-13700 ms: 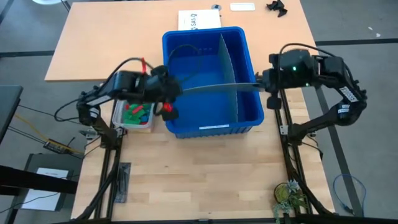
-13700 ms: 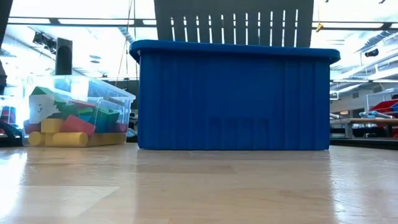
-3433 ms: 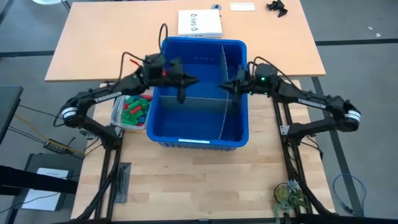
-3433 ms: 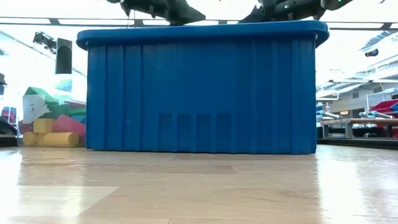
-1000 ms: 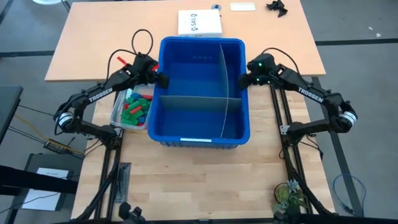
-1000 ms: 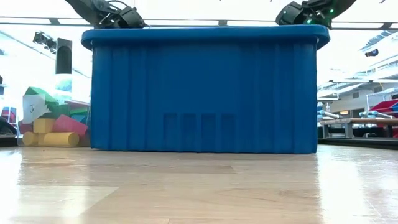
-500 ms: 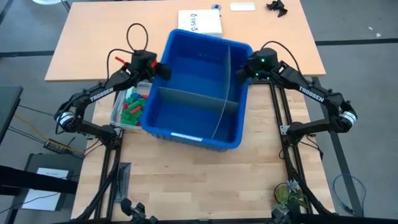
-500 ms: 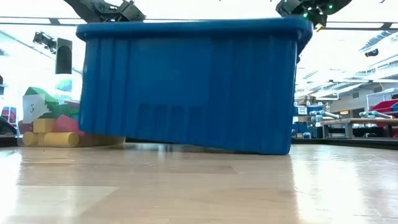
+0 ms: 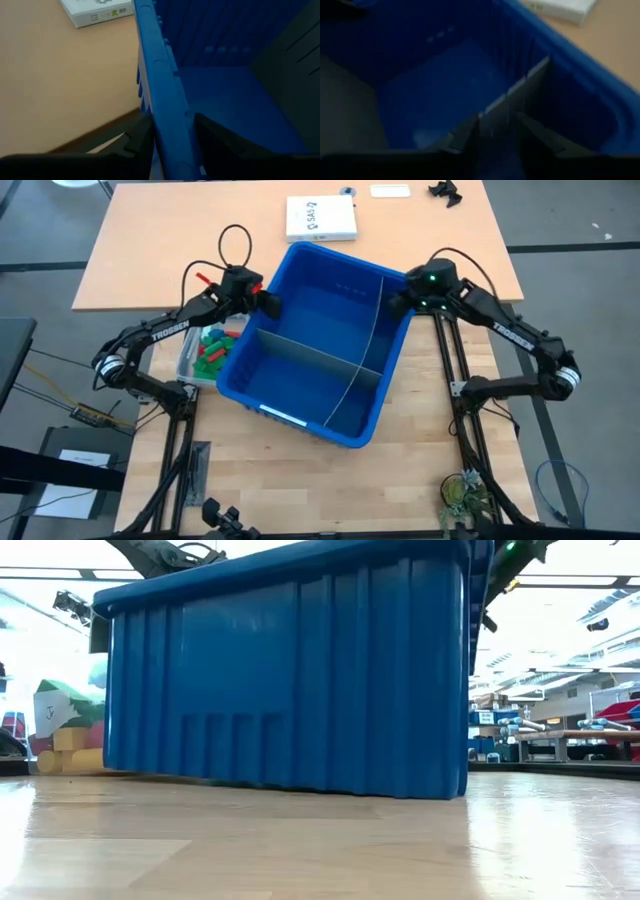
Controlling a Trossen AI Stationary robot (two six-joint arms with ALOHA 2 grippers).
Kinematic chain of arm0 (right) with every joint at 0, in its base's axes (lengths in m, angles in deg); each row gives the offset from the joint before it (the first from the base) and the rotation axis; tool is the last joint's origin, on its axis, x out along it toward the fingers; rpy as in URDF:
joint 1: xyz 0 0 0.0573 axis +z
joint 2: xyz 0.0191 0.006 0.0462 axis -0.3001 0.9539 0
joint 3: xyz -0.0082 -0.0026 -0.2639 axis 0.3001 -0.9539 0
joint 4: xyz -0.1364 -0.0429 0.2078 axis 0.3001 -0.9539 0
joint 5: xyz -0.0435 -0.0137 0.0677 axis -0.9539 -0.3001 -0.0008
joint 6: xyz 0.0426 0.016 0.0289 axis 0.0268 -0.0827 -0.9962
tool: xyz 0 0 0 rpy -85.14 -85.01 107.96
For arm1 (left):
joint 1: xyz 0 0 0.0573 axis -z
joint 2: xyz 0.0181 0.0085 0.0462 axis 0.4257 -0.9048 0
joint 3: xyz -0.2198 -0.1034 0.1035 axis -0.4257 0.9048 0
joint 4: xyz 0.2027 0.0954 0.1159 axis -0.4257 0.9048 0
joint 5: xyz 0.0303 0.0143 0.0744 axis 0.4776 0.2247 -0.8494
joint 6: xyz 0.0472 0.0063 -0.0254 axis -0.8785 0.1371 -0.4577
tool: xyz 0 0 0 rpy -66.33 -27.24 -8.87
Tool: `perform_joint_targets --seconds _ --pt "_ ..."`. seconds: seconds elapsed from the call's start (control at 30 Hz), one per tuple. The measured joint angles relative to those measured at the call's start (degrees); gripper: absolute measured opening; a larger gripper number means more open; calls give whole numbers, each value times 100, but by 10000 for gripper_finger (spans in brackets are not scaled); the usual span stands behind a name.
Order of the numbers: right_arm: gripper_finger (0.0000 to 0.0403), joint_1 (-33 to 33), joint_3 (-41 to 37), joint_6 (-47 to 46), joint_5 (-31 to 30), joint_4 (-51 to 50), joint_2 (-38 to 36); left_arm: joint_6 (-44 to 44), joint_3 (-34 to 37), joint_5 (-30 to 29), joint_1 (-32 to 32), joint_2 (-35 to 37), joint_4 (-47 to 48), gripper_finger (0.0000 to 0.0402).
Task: Sort blocks
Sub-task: Pour the blocks on the table from the transparent bin
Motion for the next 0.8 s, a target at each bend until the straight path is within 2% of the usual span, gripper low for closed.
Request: perform_joint_targets --seconds 0.17,0.33,0.57,0.8 --pt "214 158 100 -815 -83 -1273 -437 32 -3 -14 -2 -15 9 143" --pt "262 516 -207 -1860 -126 -1855 -593 46 -5 -22 -4 -15 15 143" --pt "283 974 -944 -3038 -143 -1086 -546 53 -5 43 -13 -17 14 144" --pt "263 1183 -1611 -3407 -217 37 -260 70 -10 154 -20 -17 -15 144"
